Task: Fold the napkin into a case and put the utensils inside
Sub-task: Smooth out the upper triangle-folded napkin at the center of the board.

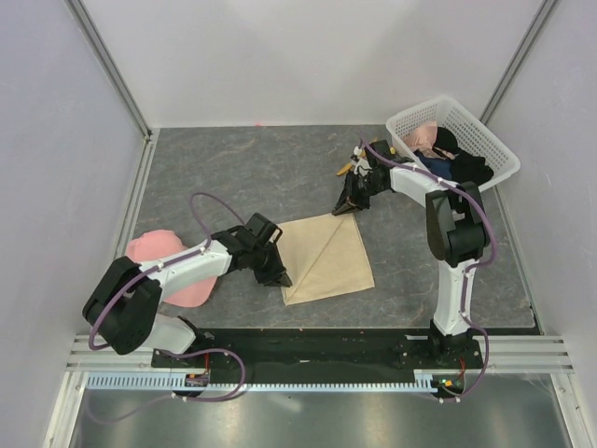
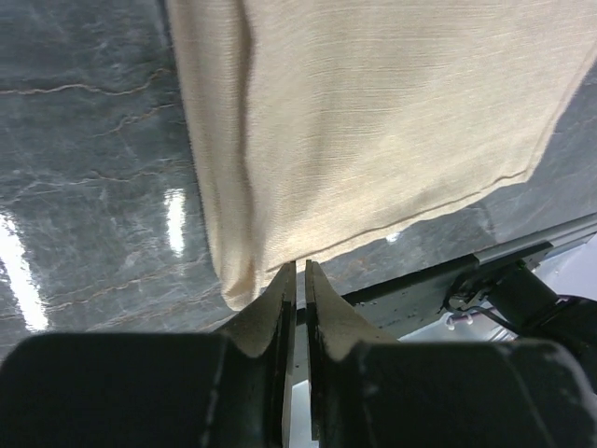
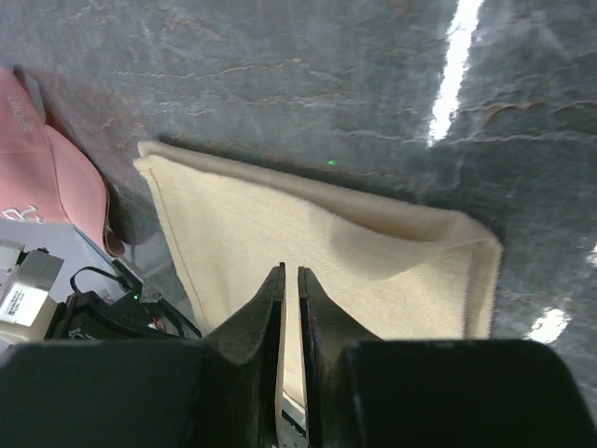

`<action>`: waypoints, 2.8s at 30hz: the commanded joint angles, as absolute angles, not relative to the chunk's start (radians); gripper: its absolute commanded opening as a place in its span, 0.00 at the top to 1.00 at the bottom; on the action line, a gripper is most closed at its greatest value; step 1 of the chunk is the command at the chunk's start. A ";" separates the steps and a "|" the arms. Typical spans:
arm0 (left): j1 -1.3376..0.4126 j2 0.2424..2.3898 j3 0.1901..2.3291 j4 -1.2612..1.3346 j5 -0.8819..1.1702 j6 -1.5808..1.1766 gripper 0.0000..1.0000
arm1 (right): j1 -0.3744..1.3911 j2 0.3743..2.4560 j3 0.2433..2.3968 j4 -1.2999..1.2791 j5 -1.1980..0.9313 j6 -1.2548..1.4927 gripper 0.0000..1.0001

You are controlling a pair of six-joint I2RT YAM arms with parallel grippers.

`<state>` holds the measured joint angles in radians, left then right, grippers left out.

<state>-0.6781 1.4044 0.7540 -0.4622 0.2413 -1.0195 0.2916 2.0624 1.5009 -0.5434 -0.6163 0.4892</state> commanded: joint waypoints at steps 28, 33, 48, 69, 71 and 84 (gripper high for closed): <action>-0.676 1.308 0.618 -0.352 0.324 -1.045 0.84 | 0.379 1.942 1.370 -0.450 -0.637 0.520 0.81; -0.676 1.356 0.575 -0.322 0.318 -1.045 0.85 | 0.437 1.951 1.241 -0.301 -0.660 0.586 0.82; -0.676 1.164 0.613 -0.403 0.304 -1.078 0.78 | 0.459 1.881 1.233 -0.370 -0.618 0.548 0.83; -0.559 1.173 0.811 -0.580 0.160 -0.916 0.42 | 0.543 1.867 1.278 -0.436 -0.565 0.512 0.76; -0.503 1.213 0.850 -0.603 0.164 -0.887 0.37 | 0.543 1.829 1.292 -0.486 -0.539 0.500 0.74; -0.334 1.687 1.155 -0.554 0.259 -0.537 0.41 | 0.567 1.669 1.253 -0.589 -0.500 0.457 0.62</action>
<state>-0.3523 1.6127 1.0714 -0.5743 0.2211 -0.6815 0.5480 1.6958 1.2537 -0.5549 -0.5179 0.4805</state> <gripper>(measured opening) 0.613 0.383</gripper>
